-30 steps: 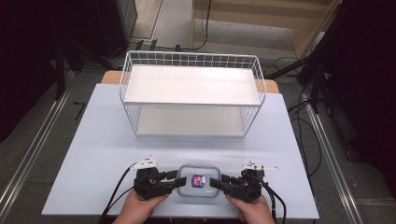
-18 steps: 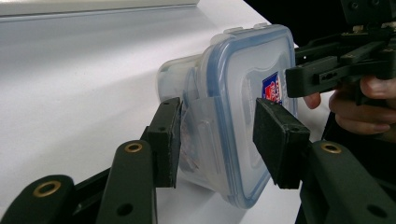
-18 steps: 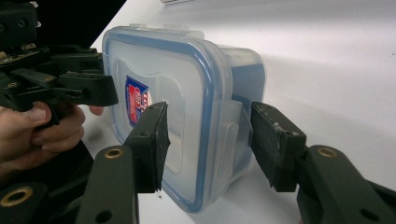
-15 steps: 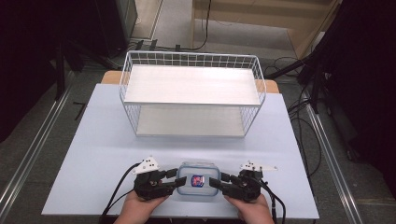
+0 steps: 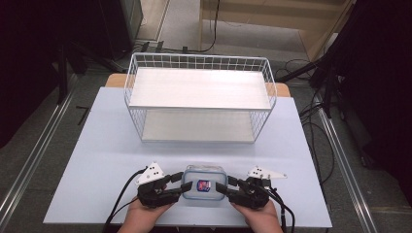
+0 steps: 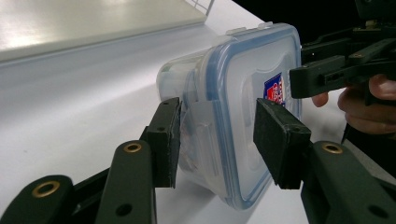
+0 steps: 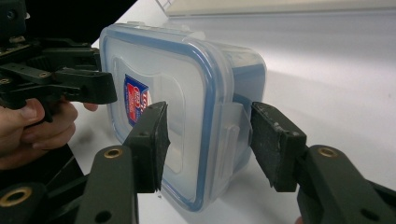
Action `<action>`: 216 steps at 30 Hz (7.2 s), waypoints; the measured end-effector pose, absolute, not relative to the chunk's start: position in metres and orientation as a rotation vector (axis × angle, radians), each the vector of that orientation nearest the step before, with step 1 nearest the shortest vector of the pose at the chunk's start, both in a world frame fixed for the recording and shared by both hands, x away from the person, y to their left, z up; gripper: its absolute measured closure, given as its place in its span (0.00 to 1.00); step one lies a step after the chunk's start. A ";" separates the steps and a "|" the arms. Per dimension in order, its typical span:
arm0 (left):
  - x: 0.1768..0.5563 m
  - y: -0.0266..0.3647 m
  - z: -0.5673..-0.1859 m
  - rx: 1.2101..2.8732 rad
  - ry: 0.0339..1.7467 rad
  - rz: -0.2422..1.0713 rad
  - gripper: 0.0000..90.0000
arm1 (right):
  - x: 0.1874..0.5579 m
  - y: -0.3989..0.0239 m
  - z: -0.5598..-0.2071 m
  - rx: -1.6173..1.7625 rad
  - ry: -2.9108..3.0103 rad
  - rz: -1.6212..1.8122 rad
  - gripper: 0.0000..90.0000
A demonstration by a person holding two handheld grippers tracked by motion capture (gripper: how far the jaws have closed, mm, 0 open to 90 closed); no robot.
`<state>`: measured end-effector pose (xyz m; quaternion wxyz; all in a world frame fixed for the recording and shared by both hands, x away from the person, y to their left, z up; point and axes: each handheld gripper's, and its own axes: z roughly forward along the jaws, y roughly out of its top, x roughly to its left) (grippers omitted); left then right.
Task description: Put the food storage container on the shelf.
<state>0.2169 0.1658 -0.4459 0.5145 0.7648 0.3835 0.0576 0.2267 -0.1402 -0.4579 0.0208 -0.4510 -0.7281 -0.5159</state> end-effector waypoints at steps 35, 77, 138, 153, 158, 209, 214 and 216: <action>0.207 0.170 -0.421 1.776 0.808 0.330 0.58 | 0.223 -0.132 -0.430 -1.259 -2.408 -1.835 0.54; 0.222 0.169 -0.332 1.655 0.659 0.532 0.58 | 0.234 -0.128 -0.339 -1.155 -2.460 -2.186 0.53; 0.356 0.175 -0.278 1.556 0.718 0.420 0.58 | 0.357 -0.122 -0.269 -1.265 -2.355 -2.267 0.53; 0.374 0.179 -0.271 1.528 0.873 0.236 0.58 | 0.377 -0.131 -0.269 -1.365 -2.174 -2.029 0.57; 0.379 0.180 -0.270 1.515 0.912 0.193 0.58 | 0.384 -0.133 -0.269 -1.373 -2.137 -1.978 0.58; 0.390 0.188 -0.269 1.503 1.080 0.284 0.43 | 0.412 -0.135 -0.278 -1.560 -2.099 -1.822 0.29; 0.373 0.193 -0.270 1.533 1.065 0.345 0.41 | 0.392 -0.139 -0.276 -1.557 -2.178 -1.867 0.26; 0.363 0.195 -0.272 1.552 1.046 0.376 0.40 | 0.384 -0.141 -0.277 -1.552 -2.209 -1.867 0.25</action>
